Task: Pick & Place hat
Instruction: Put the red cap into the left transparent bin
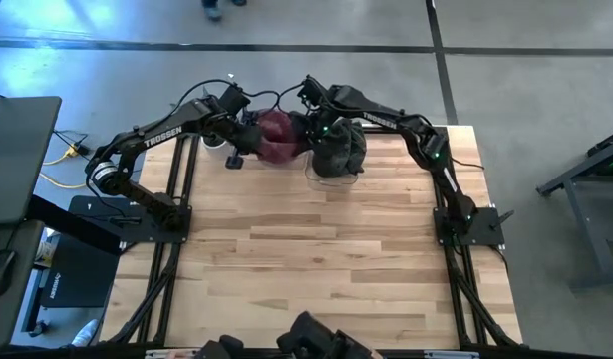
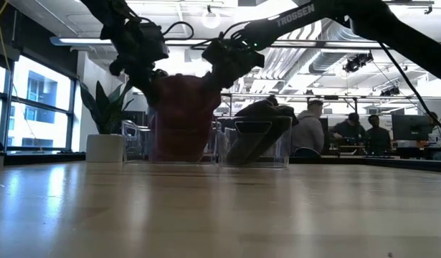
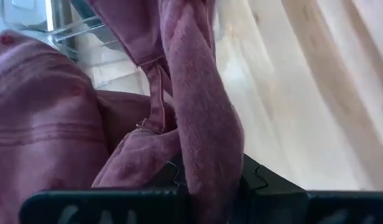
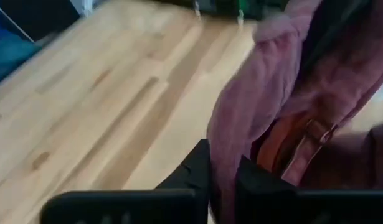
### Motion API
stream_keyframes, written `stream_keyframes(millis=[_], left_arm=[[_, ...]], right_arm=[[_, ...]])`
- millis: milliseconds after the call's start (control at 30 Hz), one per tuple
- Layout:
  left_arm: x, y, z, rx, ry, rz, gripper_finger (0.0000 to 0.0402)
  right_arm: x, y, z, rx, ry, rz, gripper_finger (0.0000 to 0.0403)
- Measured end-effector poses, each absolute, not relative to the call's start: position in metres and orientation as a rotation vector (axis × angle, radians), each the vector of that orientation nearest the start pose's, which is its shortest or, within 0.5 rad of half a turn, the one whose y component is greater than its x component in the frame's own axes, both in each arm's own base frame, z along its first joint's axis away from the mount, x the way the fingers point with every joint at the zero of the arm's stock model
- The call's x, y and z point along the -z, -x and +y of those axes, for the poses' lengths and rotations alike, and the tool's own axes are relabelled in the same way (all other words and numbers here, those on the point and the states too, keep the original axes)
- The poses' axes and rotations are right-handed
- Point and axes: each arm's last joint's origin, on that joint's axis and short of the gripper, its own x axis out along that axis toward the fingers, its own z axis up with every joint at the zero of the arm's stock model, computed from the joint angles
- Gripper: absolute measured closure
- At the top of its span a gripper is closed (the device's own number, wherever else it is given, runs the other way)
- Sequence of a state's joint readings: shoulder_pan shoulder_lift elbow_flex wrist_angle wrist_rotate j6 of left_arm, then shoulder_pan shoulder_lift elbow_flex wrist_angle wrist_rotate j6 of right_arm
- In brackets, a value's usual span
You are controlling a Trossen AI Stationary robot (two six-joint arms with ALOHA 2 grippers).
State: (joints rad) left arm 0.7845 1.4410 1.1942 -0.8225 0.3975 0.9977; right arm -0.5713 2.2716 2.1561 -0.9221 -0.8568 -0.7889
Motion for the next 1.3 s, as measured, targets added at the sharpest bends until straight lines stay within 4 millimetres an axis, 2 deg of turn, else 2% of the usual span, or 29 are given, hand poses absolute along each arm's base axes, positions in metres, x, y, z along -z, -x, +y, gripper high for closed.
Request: stream_keyframes(millis=[167, 267, 467, 633, 933, 1133, 1300], left_arm=[[-0.281, -0.209, 0.192, 0.073, -0.217, 0.937, 0.0345], [-0.281, -0.208, 0.192, 0.052, -0.156, 0.942, 0.0317], [-0.293, -0.200, 0.185, 0.084, -0.104, 1.036, 0.0269], [-0.299, -0.187, 0.199, 0.024, -0.066, 1.019, 0.0277], [-0.300, -0.159, 0.234, -0.094, 0.077, 0.866, 0.0290], [-0.304, -0.161, 0.243, -0.144, 0.037, 0.796, 0.0291], [-0.306, -0.161, 0.248, -0.214, -0.008, 0.813, 0.0291]], right_arm=[[-0.266, -0.419, -0.252, -0.531, 0.020, 0.547, 0.0379], [-0.264, -0.421, -0.259, -0.507, -0.010, 0.520, 0.0396], [-0.260, -0.430, -0.271, -0.457, -0.041, 0.465, 0.0388], [-0.257, -0.436, -0.276, -0.397, -0.064, 0.452, 0.0398], [-0.251, -0.436, -0.288, -0.206, -0.085, 0.521, 0.0378], [-0.252, -0.430, -0.298, -0.168, -0.172, 0.514, 0.0359], [-0.256, -0.423, -0.311, -0.107, -0.257, 0.502, 0.0321]])
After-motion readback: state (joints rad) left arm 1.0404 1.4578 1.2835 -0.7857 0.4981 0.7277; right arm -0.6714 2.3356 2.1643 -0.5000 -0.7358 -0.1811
